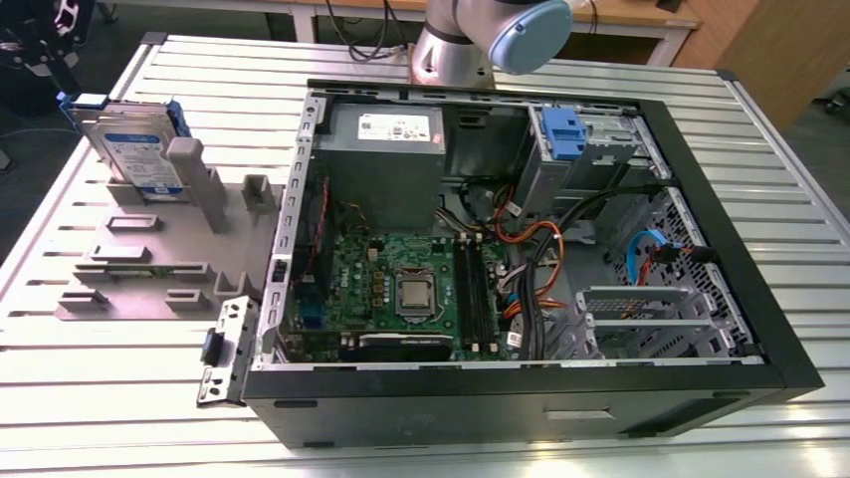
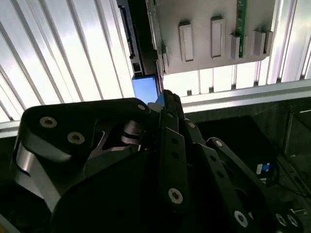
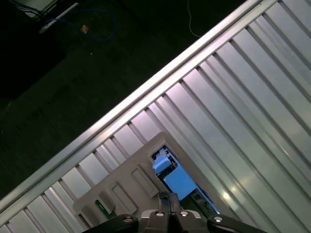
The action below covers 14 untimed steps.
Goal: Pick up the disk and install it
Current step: 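Pick up the disk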
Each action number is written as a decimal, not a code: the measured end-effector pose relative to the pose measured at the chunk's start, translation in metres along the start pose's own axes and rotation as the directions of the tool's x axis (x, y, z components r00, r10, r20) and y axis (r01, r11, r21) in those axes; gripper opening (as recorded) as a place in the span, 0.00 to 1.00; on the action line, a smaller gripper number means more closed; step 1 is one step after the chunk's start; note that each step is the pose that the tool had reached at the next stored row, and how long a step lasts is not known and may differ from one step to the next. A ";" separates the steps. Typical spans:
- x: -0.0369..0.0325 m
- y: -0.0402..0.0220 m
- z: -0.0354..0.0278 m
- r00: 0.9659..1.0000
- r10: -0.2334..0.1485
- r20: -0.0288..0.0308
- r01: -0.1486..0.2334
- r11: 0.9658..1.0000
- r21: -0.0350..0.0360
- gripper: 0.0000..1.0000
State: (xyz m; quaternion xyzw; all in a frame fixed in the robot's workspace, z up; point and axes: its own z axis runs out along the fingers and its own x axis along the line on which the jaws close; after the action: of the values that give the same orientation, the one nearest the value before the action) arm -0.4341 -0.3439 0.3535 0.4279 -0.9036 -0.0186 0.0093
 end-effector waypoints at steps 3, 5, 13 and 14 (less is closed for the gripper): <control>0.0000 0.0000 0.0000 0.999 -0.049 -0.002 0.049 0.999 0.000 0.11; 0.0000 0.0000 0.0001 0.997 -0.082 -0.003 0.082 0.997 0.000 0.11; 0.0000 0.0000 0.0002 0.975 -0.221 -0.009 0.221 0.975 -0.001 0.11; 0.0000 0.0000 0.0002 0.971 -0.238 -0.010 0.238 0.971 -0.001 0.11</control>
State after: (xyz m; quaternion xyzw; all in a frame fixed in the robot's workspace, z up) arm -0.4341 -0.3439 0.3533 0.5331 -0.8458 -0.0173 0.0114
